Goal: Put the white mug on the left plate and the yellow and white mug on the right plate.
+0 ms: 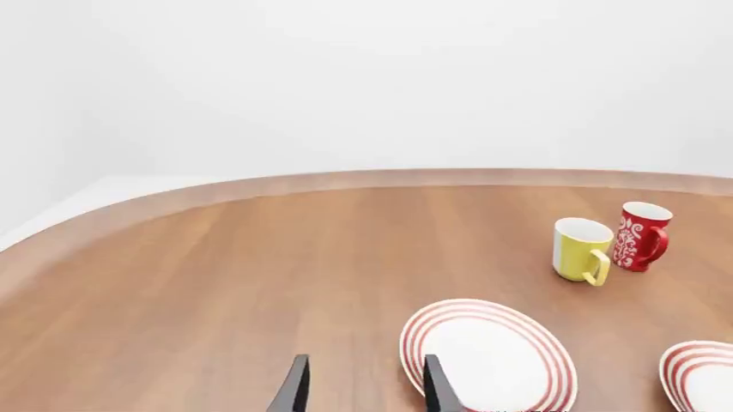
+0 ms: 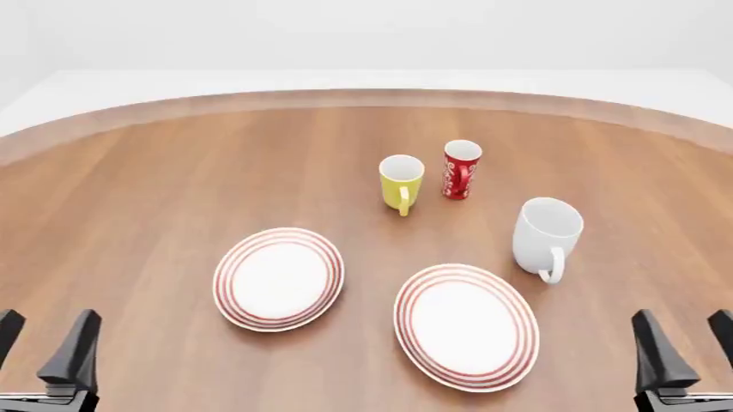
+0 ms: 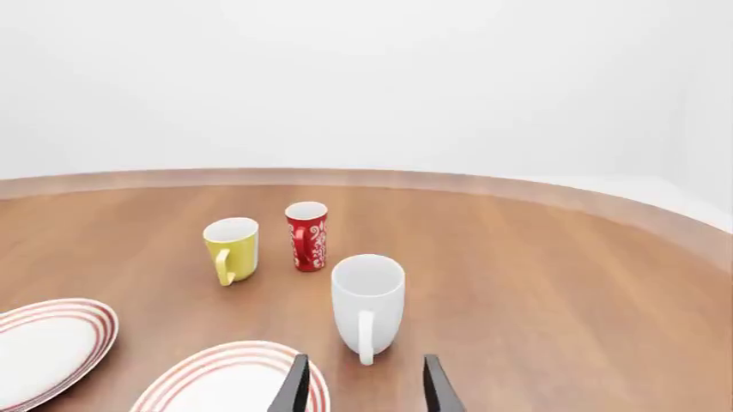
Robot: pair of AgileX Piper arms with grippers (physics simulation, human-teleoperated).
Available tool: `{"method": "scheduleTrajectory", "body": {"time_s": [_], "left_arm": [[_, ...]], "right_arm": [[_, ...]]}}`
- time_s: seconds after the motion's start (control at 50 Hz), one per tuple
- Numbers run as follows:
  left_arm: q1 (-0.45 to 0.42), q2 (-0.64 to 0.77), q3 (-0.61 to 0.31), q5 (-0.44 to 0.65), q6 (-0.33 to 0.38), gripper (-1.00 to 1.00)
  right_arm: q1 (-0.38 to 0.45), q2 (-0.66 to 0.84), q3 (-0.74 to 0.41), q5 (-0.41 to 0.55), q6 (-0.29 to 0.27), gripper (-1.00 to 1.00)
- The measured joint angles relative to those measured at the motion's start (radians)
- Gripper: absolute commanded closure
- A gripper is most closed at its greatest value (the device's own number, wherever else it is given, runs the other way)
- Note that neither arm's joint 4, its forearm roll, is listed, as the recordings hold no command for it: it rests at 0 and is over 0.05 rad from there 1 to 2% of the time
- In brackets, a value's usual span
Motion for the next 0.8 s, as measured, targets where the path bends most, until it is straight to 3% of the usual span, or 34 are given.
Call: {"method": "scheduleTrajectory", "body": {"time_s": [0.28, 0.52, 0.8], "left_arm": [[0.0, 0.003, -0.002, -0.001, 0.0, -1.0], [0.0, 0.004, -0.002, -0.001, 0.0, -1.0], [0.0, 0.004, -0.003, -0.001, 0.0, -1.0]], "right_arm": [[0.01, 0.012, -0.006, 0.001, -0.022, -1.0], [0.047, 0.323, -0.012, -0.236, -0.071, -1.0], [0.071, 0.537, -0.014, -0.416, -0.078, -1.0]]}}
